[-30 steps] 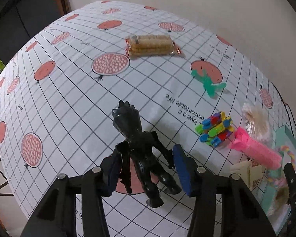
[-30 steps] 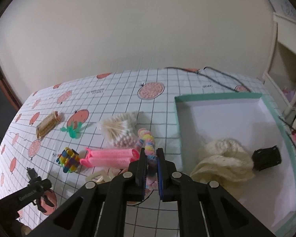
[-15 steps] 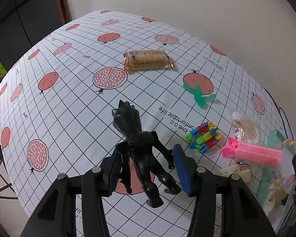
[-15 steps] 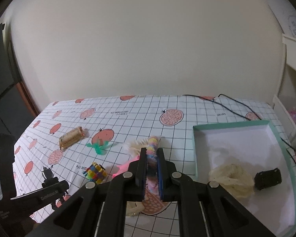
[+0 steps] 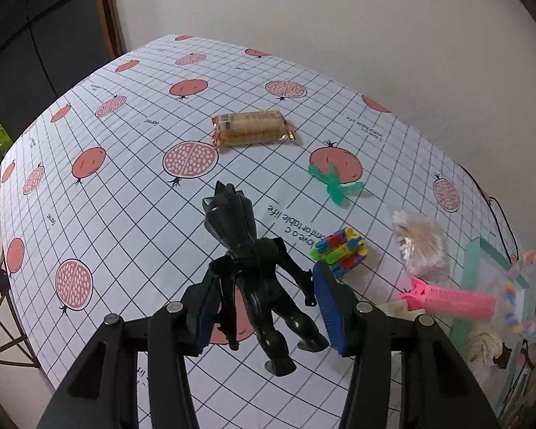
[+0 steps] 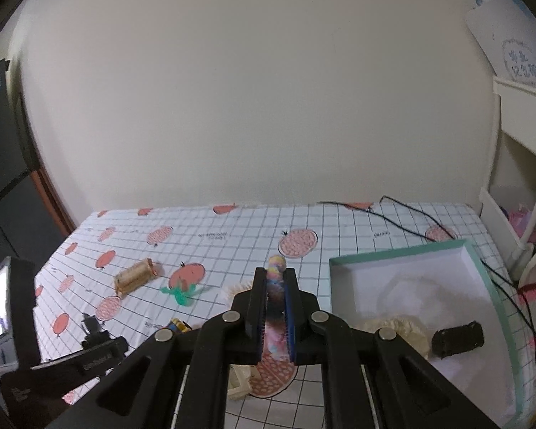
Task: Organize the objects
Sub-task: 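Lift and carry the black figure and bead bracelet over the tray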
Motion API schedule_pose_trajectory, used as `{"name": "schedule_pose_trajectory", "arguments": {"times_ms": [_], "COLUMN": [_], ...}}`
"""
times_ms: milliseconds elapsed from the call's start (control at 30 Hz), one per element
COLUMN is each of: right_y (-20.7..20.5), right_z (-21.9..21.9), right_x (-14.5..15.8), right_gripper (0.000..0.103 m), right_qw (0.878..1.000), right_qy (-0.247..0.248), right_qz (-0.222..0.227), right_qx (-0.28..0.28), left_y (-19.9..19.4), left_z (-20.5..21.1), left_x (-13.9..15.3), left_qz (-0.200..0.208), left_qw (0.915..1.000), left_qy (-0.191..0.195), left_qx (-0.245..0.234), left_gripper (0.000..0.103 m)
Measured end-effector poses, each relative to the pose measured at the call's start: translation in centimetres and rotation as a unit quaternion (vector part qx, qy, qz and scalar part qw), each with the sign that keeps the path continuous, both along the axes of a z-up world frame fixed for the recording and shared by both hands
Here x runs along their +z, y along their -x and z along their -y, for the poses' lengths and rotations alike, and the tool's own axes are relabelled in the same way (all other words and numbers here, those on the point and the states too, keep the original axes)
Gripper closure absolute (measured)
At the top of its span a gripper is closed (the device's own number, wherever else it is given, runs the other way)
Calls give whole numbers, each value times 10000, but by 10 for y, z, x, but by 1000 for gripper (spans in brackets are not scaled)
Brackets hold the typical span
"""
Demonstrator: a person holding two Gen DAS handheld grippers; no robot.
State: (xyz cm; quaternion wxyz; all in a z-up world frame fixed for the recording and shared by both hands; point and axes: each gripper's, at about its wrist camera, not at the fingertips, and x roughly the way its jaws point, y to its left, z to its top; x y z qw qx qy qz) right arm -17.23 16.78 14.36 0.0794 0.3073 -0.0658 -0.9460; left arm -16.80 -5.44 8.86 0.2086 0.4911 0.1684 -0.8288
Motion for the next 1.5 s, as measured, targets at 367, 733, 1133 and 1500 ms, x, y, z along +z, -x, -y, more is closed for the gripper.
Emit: {"name": "schedule_pose_trajectory", "arguments": {"times_ms": [367, 733, 1133, 1500], "right_y": [3, 2, -7, -1], "right_z": [-21, -83, -144, -161], "right_x": [-7, -10, -17, -23], "right_gripper": [94, 94, 93, 93], "right_qw": [9993, 9952, 9872, 9854], "right_qy": [-90, -169, -122, -226], "right_qz": [296, 348, 450, 476], "right_qx": [-199, -900, -1522, -1616], "left_y": [1, 18, 25, 41], "left_z": [-23, -100, -176, -218], "left_x": [13, 14, 18, 11], "left_qz": [-125, -570, -913, -905], "left_qw": [9995, 9894, 9671, 9532], "left_qy": [58, -348, -580, -708], "left_qx": [-281, -1293, -2304, -2797], "left_gripper": [51, 51, 51, 51]}}
